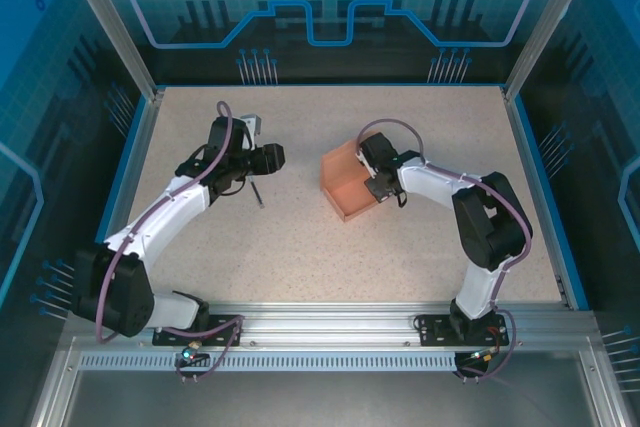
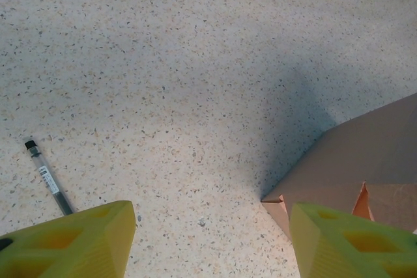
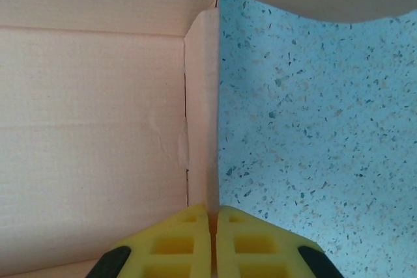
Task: Fold the paper box
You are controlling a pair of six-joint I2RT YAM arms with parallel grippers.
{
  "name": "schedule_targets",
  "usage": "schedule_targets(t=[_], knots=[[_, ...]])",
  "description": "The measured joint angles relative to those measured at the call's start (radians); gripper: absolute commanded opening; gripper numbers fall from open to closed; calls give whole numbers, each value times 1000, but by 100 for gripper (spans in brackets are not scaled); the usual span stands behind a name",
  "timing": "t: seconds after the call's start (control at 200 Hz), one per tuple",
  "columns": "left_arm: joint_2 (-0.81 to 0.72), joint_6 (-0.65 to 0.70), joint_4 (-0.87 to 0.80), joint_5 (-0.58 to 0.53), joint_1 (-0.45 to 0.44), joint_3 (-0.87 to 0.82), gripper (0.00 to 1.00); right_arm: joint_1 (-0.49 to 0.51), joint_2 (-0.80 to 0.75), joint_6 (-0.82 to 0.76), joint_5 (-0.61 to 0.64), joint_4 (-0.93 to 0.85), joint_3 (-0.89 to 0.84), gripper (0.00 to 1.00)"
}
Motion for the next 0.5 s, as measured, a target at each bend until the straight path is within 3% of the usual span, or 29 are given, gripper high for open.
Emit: schedule_targets(t=[0.5], knots=[[24,0,2,-1,0,-6,66,2,13,143,-21,-84,35,20]])
